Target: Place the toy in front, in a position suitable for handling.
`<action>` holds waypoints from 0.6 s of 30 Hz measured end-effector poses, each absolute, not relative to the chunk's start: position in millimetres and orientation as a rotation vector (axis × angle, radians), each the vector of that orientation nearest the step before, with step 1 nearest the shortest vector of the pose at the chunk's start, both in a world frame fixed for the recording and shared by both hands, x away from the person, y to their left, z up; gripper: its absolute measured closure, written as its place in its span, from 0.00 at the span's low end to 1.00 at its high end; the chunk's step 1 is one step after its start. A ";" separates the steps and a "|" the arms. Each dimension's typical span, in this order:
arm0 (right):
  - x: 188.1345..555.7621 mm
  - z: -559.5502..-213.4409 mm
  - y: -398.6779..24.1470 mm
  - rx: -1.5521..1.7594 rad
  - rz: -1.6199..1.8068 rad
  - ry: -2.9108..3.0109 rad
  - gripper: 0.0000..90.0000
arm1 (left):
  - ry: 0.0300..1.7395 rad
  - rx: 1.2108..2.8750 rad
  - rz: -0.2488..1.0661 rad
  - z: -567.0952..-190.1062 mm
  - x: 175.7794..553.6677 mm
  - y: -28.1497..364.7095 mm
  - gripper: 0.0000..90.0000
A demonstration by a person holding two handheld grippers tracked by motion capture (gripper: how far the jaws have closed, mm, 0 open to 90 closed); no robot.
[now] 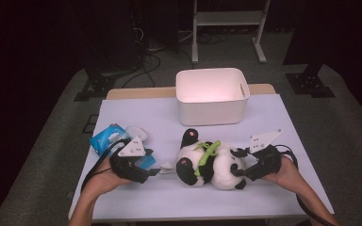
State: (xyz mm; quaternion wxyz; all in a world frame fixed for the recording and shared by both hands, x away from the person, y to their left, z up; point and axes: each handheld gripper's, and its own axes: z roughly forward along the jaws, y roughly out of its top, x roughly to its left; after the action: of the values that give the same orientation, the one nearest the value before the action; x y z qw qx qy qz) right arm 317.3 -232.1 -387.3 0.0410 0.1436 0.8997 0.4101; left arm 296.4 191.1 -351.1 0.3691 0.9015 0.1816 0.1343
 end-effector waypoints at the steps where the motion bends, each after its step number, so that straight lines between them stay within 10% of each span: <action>1: 317.1 -387.4 -231.9 0.441 1.254 2.756 0.35 | 0.483 2.315 0.347 -350.1 298.6 196.5 0.34; 18: 317.1 -387.3 -230.3 0.435 1.244 2.758 0.33 | 0.560 2.378 0.423 -343.7 312.2 241.8 0.39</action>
State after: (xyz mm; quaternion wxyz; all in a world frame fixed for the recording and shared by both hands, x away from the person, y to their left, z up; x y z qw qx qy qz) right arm 317.1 -230.3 -387.3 0.0425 0.1423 0.9014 0.4066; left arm 312.2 241.8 -343.7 0.3250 0.9070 0.2135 0.1615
